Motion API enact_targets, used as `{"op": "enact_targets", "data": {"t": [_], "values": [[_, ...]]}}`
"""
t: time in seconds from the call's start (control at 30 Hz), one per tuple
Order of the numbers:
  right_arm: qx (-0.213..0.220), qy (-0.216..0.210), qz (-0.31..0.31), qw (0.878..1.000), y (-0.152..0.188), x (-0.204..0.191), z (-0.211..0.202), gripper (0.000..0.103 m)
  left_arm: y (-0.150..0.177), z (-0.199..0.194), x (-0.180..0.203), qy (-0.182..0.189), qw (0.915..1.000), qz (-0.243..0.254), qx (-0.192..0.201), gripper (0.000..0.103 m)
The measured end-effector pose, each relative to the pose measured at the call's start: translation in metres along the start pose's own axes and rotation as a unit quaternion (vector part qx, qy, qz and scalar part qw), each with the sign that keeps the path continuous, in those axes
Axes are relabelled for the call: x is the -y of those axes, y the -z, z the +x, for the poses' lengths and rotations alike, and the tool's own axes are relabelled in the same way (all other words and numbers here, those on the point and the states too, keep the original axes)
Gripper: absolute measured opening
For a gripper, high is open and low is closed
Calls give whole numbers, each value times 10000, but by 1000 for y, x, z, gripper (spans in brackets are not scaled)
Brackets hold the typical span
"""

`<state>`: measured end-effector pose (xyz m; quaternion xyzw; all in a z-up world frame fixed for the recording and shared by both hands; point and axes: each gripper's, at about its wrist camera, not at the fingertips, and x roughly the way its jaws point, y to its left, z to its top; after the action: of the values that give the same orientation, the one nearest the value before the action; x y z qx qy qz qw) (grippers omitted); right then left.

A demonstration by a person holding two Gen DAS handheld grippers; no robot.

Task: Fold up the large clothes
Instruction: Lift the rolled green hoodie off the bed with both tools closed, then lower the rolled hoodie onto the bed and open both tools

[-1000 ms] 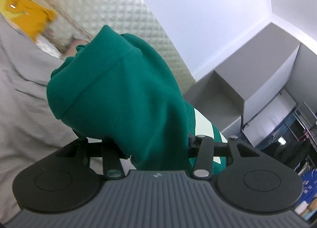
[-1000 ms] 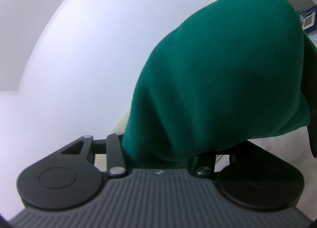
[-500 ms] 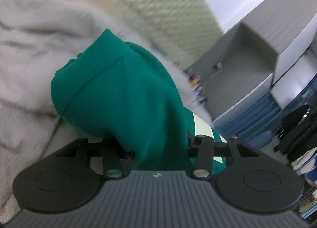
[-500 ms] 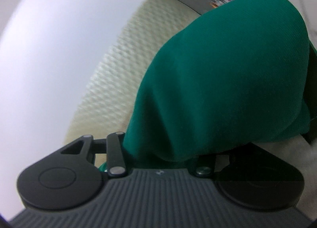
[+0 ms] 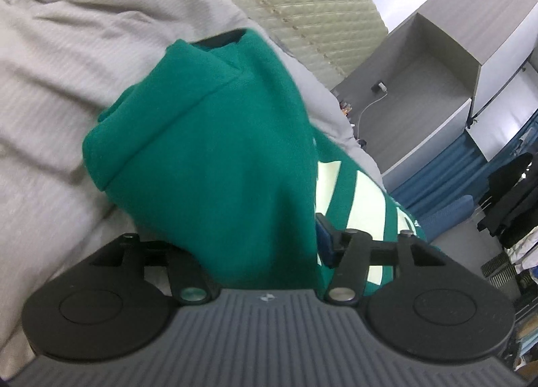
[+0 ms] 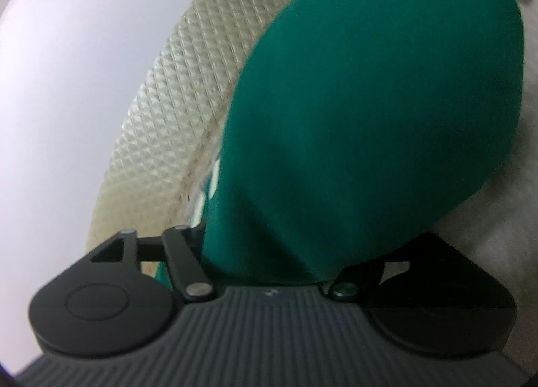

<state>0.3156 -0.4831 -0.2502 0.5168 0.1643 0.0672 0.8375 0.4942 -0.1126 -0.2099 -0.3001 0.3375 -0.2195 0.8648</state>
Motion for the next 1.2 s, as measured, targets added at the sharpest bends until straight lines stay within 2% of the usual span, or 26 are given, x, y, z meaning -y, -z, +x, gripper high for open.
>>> {"op": "enact_targets", "data": {"t": [0.1,0.17,0.27,0.33,0.47,0.57,0.63,0.67,0.77,0.87,1.0,1.2], "values": [[-40,38,103,9999,3,-12,17,76,3,-13,4,-124,9999,27,-6,74],[-53,206,168,9996,6,-22,7,77,7,-29,10,-283,9995,156,-61,79],[-99,433,300,9986,8,-37,-6,76,13,-54,18,-545,9975,426,-149,79],[-152,641,268,9975,10,-42,-21,77,17,-74,27,-861,9937,694,-186,79],[-158,1226,-386,9916,16,-79,-56,77,18,-109,51,-1277,9828,1323,-171,79],[18,1453,-896,9853,19,-111,-88,77,20,-143,79,-1358,9762,1687,-98,79],[204,1470,-1348,9797,22,-156,-81,77,20,-167,103,-1402,9700,1988,22,79],[288,1472,-1560,9763,22,-162,-106,77,21,-181,115,-1399,9676,2100,84,79],[508,1362,-2217,9642,31,-208,-142,77,20,-221,154,-1325,9615,2388,297,79],[709,1188,-2737,9518,47,-236,-199,77,22,-263,190,-1232,9548,2655,508,79],[793,1126,-3159,9387,64,-282,-243,77,33,-320,231,-1153,9467,2929,679,79],[744,1005,-3432,9309,92,-310,-281,77,57,-399,267,-1172,9399,3102,815,79]]}}
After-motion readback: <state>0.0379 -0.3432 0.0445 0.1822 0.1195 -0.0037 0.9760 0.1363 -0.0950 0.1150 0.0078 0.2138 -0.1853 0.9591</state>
